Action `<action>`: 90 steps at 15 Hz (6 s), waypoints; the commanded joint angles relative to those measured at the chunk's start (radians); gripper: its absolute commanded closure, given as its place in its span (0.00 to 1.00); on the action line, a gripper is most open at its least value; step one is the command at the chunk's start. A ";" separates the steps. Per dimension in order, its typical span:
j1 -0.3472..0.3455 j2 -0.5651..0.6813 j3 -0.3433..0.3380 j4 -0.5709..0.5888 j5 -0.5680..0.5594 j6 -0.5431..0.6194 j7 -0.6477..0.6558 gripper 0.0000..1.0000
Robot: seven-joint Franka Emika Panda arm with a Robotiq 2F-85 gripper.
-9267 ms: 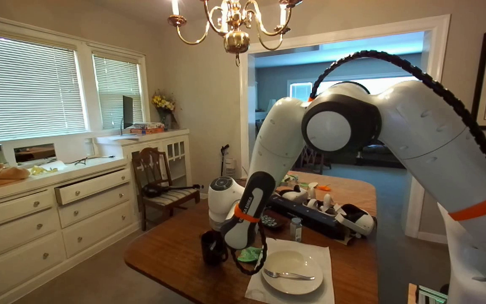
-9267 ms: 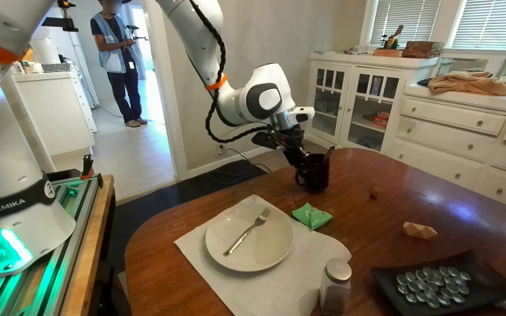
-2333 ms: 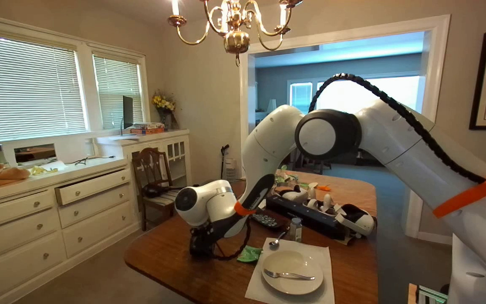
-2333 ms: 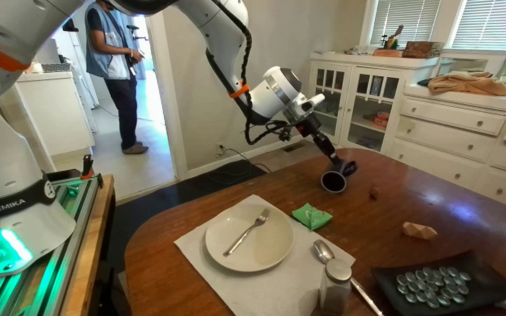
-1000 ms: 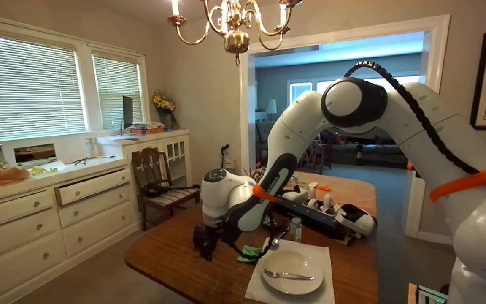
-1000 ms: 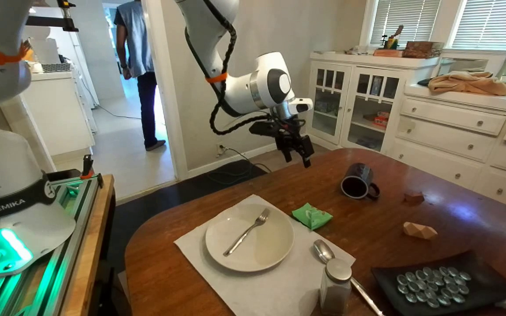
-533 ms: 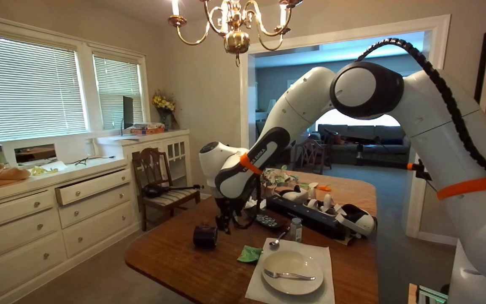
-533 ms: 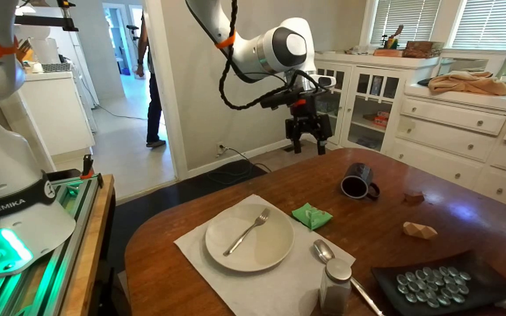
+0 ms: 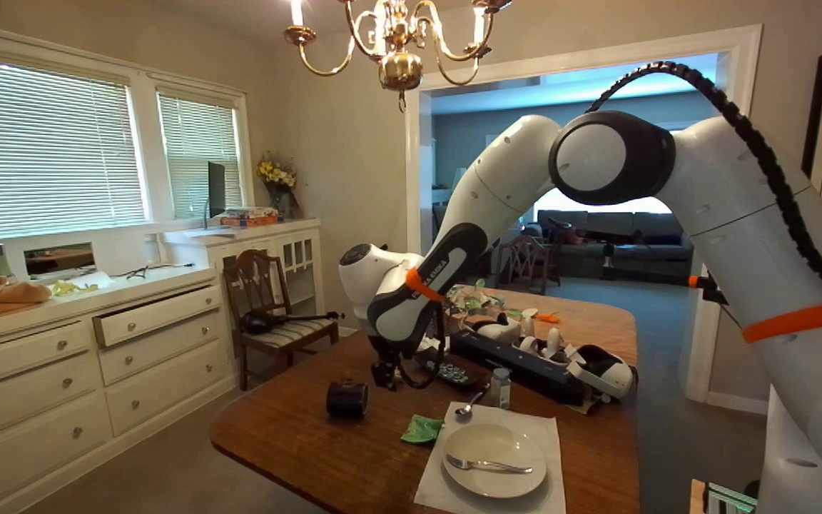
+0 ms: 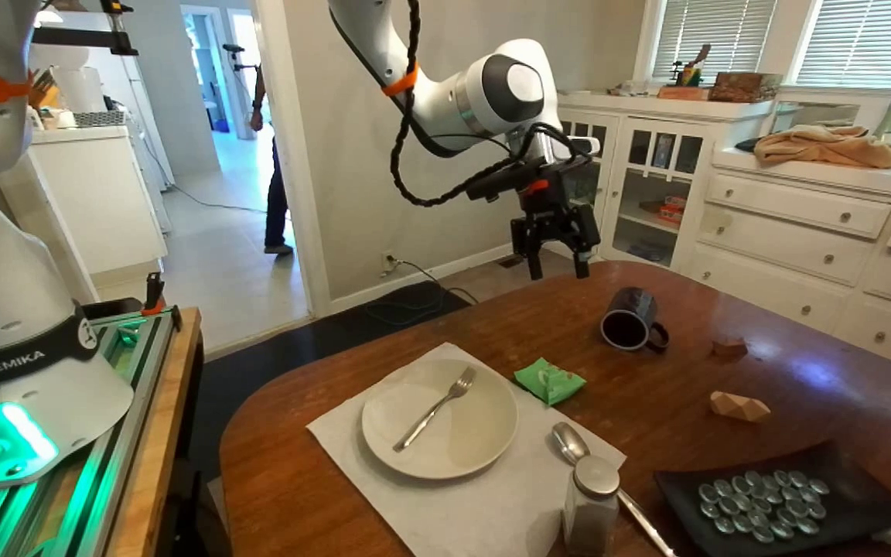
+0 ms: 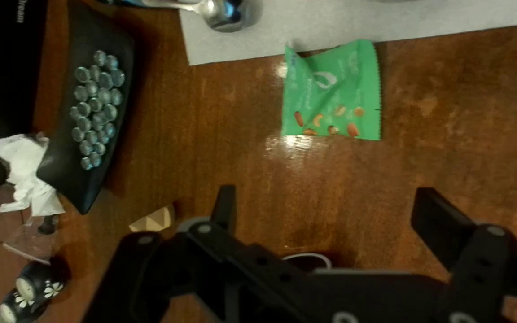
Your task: Put the fork inside the mug on the plate
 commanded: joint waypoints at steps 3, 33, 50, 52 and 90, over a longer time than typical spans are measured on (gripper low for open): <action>-0.008 0.105 -0.106 0.141 -0.073 0.114 -0.190 0.00; -0.012 0.807 -0.014 1.202 0.344 -0.266 -0.732 0.00; -0.044 0.796 0.004 1.193 0.351 -0.287 -0.775 0.00; -0.048 0.815 0.014 1.206 0.349 -0.252 -0.833 0.00; 0.121 0.724 -0.285 0.958 0.319 0.441 0.025 0.05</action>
